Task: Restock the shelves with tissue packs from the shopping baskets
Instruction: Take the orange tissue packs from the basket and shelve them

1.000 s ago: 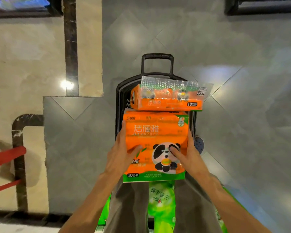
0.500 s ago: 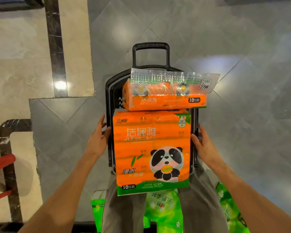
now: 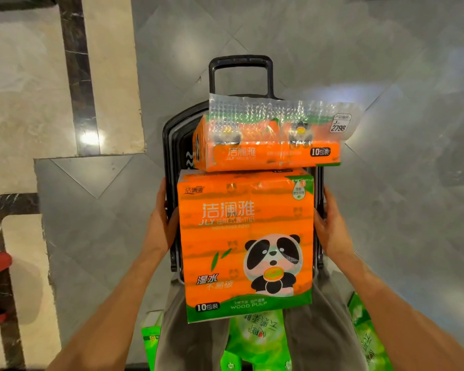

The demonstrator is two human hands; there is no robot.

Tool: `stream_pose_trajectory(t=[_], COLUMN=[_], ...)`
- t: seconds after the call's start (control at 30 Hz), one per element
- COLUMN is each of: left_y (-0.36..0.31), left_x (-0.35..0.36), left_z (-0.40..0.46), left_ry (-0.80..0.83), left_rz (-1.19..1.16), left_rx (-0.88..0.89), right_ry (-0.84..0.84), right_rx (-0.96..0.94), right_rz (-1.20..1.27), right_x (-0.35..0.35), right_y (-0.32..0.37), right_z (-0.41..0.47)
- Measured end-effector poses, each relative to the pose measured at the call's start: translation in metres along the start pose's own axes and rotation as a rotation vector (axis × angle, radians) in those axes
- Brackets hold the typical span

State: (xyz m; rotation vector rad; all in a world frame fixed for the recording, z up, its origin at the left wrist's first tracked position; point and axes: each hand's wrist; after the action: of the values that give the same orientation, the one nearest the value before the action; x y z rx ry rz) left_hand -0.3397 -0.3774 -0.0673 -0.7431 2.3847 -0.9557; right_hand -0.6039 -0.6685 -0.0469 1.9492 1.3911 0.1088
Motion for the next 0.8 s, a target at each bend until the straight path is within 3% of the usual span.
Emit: stream_pose_trajectory(t=[0.17, 0.5, 0.8], left_y=[-0.014, -0.097, -0.165], left_x=[-0.001, 0.001, -0.029], left_z=[-0.008, -0.085, -0.175], left_ry=[-0.025, -0.075, -0.14], left_rz=[0.123, -0.031, -0.019], left_rx=[0.049, 0.164, 0.292], right_ry=[-0.009, -0.004, 0.002], right_rx=[-0.015, -0.121, -0.247], right_rz=[-0.048, -0.044, -0.043], right_x=[-0.012, -0.056, -0.104], right_y=[0.01, 0.062, 0.133], right_z=[-0.001, -0.065, -0.158])
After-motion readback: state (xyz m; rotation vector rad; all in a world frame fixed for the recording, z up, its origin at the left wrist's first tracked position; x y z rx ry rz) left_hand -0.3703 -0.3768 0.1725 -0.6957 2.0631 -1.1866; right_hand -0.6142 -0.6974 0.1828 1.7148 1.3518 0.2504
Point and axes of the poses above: each hand's wrist, its own z-axis towards the middle knuckle, its own x-axis out of the palm, y = z × x, and after that the axes turned 6 degrees about y, right-handed
